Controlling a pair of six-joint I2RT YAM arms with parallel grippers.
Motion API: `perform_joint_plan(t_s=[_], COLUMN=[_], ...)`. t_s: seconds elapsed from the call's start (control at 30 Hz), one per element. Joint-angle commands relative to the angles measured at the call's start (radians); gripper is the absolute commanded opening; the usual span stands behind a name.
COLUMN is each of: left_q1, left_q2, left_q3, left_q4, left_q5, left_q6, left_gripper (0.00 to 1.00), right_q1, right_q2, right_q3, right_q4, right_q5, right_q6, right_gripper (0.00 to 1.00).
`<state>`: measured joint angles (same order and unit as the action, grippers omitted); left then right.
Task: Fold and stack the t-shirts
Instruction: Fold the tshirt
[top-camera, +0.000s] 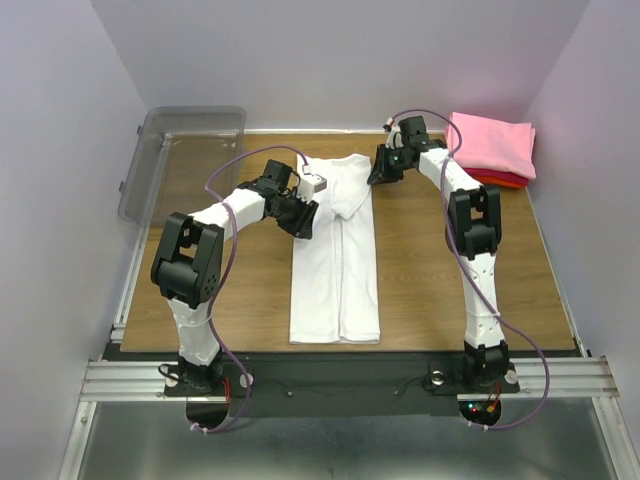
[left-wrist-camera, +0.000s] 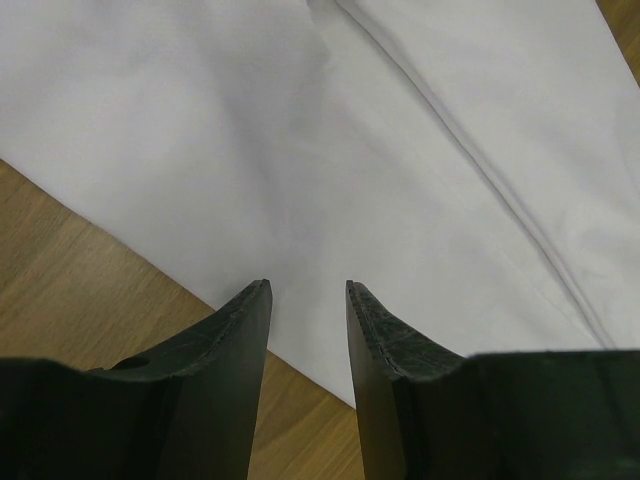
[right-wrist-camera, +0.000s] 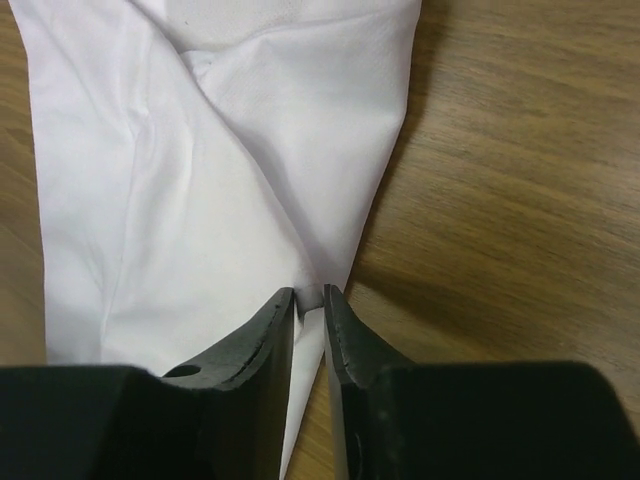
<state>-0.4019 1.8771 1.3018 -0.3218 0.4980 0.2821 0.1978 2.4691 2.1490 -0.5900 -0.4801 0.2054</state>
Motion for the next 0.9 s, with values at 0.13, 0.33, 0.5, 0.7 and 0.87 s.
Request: perform_joint_plan(t_s=[0.13, 0.33, 0.5, 0.7, 0.87], left_q1=[0.003, 0.003, 0.003, 0.003, 0.005], left_q2=[0.002, 0.019, 0.027, 0.036, 0.034], left_q3=[-0.013, -0.007, -0.006, -0.004, -0.003], left_q4=[0.017, 0.010, 0.007, 0.007, 0.007], left_q5=[0.025, -0.012, -0.004, -0.013, -0.010], left_q6=[0.000, -0.006, -0.009, -0.009, -0.014], left_gripper=[0.48, 0.48, 0.48, 0.48, 0.48], right_q1=[0.011, 0.043, 0.078, 0.111, 0.137], right_q2=[-0.041, -0.045, -0.035, -0.009, 0.031], right_q3=[0.066, 0.097, 0.133, 0.184, 0.219], right_q4=[0.039, 0.039, 0.039, 0.041, 0.058], right_q5=[-0.048, -0.054, -0.046, -0.045, -0.049], right_q6=[-0.009, -0.011, -0.009, 0.002, 0.043], right_gripper=[0.06, 0.01, 0.01, 0.01, 0.01])
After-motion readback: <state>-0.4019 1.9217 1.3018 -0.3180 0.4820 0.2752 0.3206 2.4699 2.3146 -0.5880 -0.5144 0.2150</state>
